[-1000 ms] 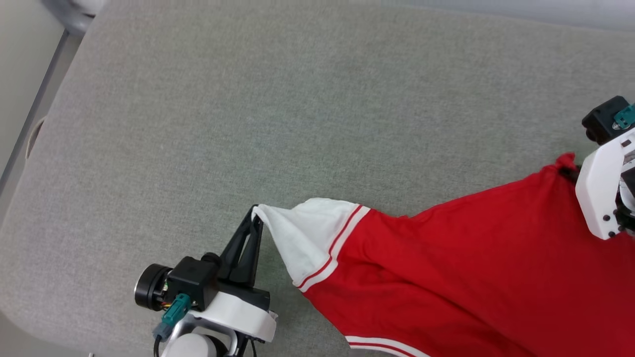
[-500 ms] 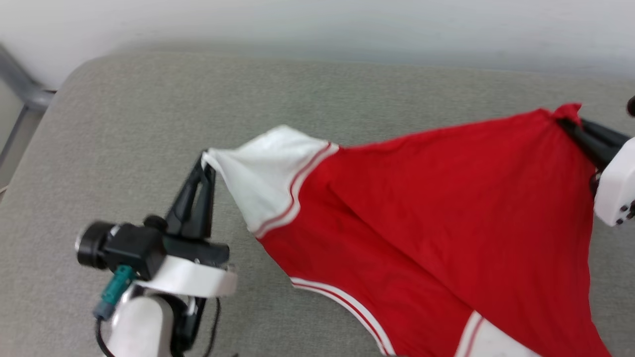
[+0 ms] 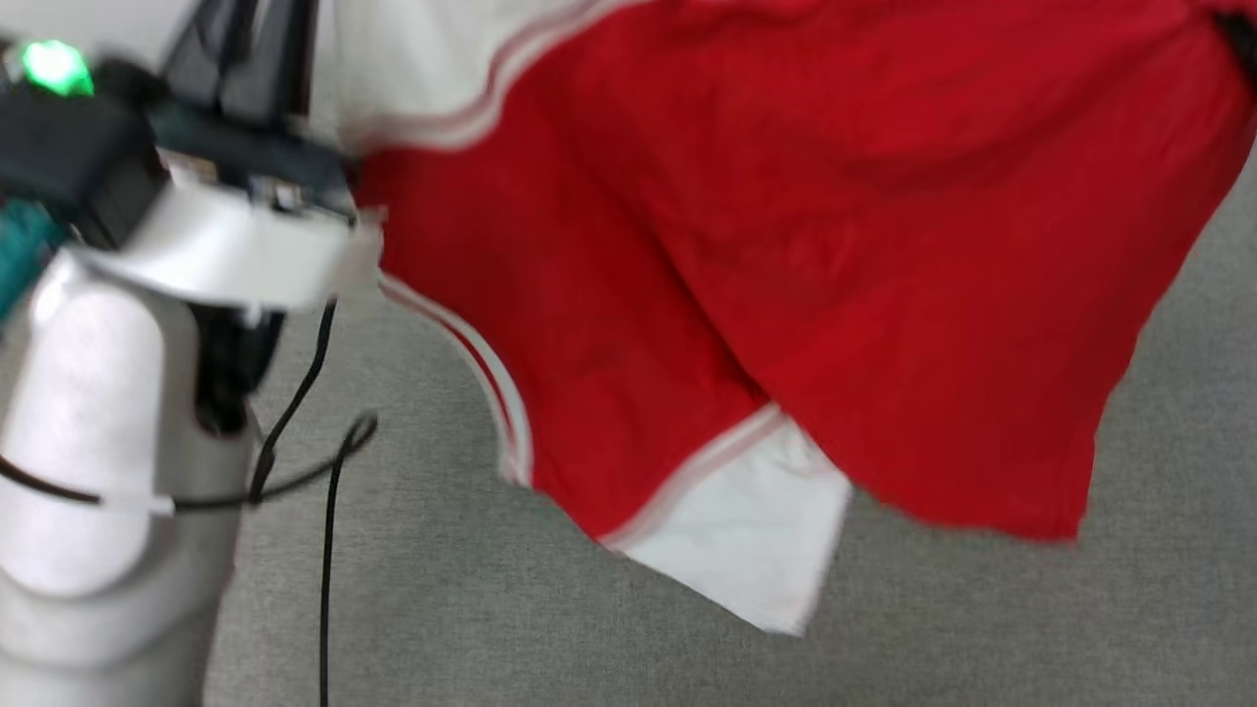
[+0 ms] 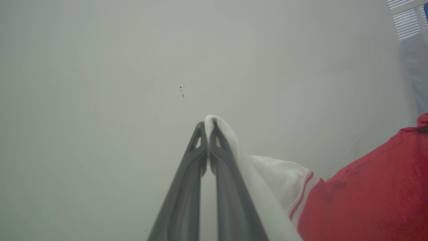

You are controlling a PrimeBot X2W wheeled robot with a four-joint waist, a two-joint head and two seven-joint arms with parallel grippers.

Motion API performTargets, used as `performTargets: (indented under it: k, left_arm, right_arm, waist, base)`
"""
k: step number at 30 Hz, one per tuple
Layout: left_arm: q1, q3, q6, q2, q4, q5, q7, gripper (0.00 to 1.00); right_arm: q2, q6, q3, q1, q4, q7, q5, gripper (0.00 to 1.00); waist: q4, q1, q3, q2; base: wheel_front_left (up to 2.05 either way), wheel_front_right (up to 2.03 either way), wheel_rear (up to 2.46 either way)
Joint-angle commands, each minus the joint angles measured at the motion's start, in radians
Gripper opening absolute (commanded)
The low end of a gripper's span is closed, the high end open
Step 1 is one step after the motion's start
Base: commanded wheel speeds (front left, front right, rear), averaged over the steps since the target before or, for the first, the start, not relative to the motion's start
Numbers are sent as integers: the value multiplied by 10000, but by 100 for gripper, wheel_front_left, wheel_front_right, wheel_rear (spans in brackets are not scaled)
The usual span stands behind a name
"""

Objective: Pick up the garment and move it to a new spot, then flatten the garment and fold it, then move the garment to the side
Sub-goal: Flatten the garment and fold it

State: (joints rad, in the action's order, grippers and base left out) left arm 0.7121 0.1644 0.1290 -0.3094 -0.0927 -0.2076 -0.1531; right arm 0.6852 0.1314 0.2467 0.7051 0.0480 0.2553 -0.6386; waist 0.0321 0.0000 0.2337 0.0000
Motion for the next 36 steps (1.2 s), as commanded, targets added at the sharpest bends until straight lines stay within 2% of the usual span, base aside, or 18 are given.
performTargets:
  k: [1,5,10,16,24,29,36]
  left_arm:
    - [327,99,-3,-91,32,-39,64,0]
    - [2464,665,-2,-506,413,-375,378,0]
    - [4849,1061,1,-764,1546,-909,431,0]
    - [7723,1607,1,-993,3531,-1440,203,0]
    - [11186,2400,1,-1257,5315,-1594,-239,0]
    - [12329,2740,2,-1151,6224,-1924,-487,0]
    - [12455,3298,2,-1288,7126,-2421,-851,0]
  right_arm:
    - [-113,-15,-78,184,-44,-4,72,0]
    - [-298,-15,-275,1335,-175,293,471,0]
    - [-462,-15,-159,3304,391,442,990,0]
    - [-995,-15,-143,6053,2041,144,1466,0]
    - [-1607,-15,-52,9321,4090,-640,1946,0]
    - [-1895,-15,322,10539,5165,-1108,2111,0]
    - [-1919,-15,1278,11022,6208,-1545,1952,0]
  waist:
    - [-116,0,332,0]
    - [-195,0,1190,0]
    - [-290,0,2089,0]
    - [-420,0,2931,0]
    - [-599,0,3668,0]
    - [-632,0,3933,0]
    - [-615,0,4564,0]
  base:
    - [0,0,0]
    - [0,0,0]
    - [0,0,0]
    - [0,0,0]
    - [0,0,0]
    - [0,0,0]
    - [0,0,0]
